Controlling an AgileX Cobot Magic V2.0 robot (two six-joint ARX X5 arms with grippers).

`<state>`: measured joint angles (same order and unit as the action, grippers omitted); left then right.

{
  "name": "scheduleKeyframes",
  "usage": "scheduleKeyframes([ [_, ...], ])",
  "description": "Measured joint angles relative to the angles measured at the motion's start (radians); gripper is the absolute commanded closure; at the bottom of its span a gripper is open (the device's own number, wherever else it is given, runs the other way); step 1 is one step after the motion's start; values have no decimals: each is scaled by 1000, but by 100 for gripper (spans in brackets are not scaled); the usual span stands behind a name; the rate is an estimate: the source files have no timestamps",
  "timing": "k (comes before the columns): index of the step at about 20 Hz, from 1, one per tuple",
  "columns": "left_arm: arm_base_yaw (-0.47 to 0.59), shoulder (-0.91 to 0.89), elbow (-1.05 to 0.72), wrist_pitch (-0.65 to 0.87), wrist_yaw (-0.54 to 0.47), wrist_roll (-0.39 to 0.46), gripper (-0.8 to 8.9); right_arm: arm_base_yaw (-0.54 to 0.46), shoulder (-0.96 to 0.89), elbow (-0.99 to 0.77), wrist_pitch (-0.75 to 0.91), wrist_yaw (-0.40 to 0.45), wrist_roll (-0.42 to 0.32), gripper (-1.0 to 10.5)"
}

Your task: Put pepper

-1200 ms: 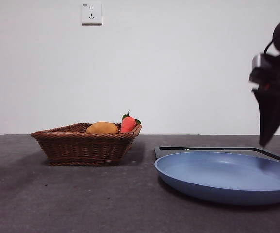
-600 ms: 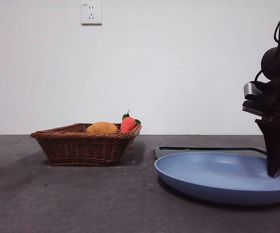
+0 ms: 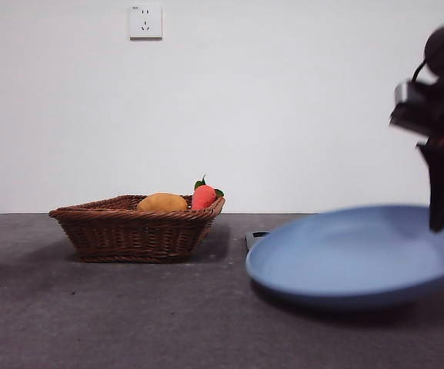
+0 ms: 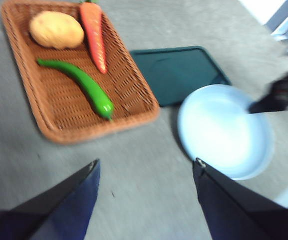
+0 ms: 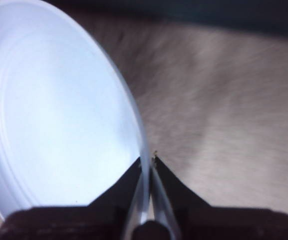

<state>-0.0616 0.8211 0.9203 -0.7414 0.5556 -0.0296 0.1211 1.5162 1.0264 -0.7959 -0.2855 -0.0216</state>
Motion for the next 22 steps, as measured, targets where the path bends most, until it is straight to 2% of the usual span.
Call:
scheduleKeyframes([
  [6, -199, 314, 159, 90, -238, -62, 490, -16, -245, 0, -35, 1, 19, 943],
  [11, -309, 623, 348, 92, -415, -70, 490, -50, -402, 0, -78, 2, 37, 943],
  [16, -344, 889, 526, 90, -501, -71, 490, -66, -548, 0, -131, 1, 44, 943],
  [22, -345, 1091, 616, 87, -549, -89, 490, -69, -643, 0, -148, 1, 45, 943],
])
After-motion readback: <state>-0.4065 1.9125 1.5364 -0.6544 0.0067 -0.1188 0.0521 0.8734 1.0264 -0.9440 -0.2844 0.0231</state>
